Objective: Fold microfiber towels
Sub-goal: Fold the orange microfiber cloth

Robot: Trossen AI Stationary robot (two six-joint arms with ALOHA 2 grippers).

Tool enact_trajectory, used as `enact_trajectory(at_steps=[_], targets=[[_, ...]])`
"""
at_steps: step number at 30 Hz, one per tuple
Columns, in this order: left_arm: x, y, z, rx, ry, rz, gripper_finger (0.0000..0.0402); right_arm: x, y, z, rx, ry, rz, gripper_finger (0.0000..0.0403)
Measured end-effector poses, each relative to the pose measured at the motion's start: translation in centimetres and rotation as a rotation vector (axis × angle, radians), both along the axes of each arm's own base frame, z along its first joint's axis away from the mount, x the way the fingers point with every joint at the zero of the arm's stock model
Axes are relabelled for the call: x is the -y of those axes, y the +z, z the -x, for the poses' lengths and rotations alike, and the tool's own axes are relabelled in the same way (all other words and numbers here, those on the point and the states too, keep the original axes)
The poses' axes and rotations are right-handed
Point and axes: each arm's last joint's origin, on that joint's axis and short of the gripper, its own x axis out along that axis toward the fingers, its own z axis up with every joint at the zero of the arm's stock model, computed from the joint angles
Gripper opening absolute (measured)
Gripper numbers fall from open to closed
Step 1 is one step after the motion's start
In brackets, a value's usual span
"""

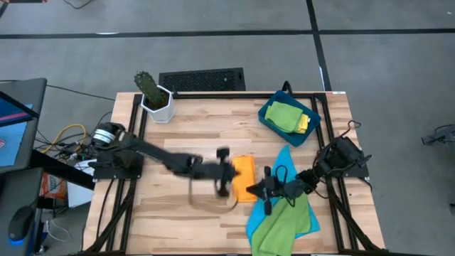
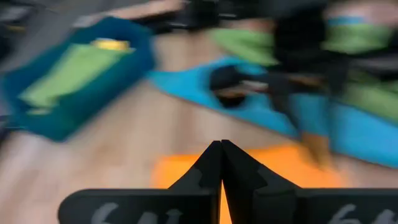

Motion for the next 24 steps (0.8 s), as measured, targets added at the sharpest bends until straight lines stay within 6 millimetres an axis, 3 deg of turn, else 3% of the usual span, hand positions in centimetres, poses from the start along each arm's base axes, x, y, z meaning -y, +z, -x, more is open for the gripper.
enact_trajectory(at_steps=[3,10,14,24], targets=[[-0.9,-0.4,-0.8,0.038,-0.001,-0.016,0.0,-0.3,0.2,-0.4,0.007,-0.014,0.03,0.0058],[-3.6,-5.4,-2.8,-0.051,-0.036,0.04,0.0,-1.4,-0.9,-0.9,-0.115,-0.009,0.038,0.0058],[-3.4,-8.0,-3.1,-0.117,-0.055,0.07,0.0,-2.0,-1.5,-0.5,-0.175,-0.004,0.03,0.0058],[-4.5,-8.6,-3.2,-0.132,0.031,0.043,0.0,-2.4,-3.1,0.9,-0.335,-0.011,0.077,0.0058]])
